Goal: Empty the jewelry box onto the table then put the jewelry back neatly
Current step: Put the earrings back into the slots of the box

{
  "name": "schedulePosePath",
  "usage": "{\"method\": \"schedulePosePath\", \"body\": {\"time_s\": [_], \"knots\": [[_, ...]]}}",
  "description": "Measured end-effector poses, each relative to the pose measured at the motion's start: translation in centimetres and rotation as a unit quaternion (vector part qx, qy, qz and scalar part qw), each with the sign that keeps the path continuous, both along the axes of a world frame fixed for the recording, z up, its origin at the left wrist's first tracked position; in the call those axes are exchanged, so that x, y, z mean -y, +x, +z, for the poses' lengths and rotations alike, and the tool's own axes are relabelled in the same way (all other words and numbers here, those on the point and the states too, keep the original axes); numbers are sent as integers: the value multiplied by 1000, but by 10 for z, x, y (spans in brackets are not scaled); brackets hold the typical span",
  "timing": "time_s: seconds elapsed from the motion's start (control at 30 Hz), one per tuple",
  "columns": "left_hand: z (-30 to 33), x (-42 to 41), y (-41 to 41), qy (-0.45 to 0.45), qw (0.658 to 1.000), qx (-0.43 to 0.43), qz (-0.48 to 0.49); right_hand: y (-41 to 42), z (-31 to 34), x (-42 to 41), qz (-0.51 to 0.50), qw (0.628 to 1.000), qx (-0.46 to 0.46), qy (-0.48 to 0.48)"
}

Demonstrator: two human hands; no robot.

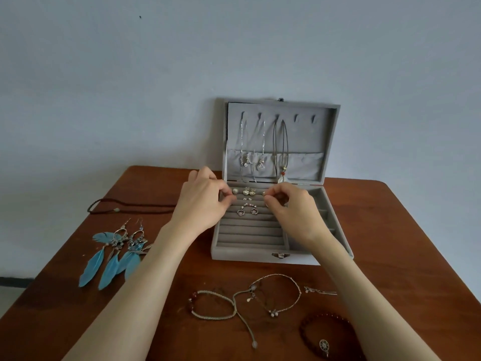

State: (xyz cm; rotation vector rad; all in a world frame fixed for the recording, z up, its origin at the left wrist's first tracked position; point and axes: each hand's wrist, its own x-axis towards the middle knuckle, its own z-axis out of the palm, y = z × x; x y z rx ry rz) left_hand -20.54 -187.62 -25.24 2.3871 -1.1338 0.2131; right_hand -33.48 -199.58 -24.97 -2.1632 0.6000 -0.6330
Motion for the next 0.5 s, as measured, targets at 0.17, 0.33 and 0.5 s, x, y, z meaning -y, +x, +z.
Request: {"method": "schedulePosePath", "body": {"time_s": [0.17,0.33,0.5], "knots": [[-2,0,3,20,997,71,3,1,0,2,1,1000,16,9],[4,1,-1,63,997,49,-9,0,-1,0,10,1000,19,9],[10,1,-5,100,991,84,3,0,0,-1,12,1000,19,19]]}}
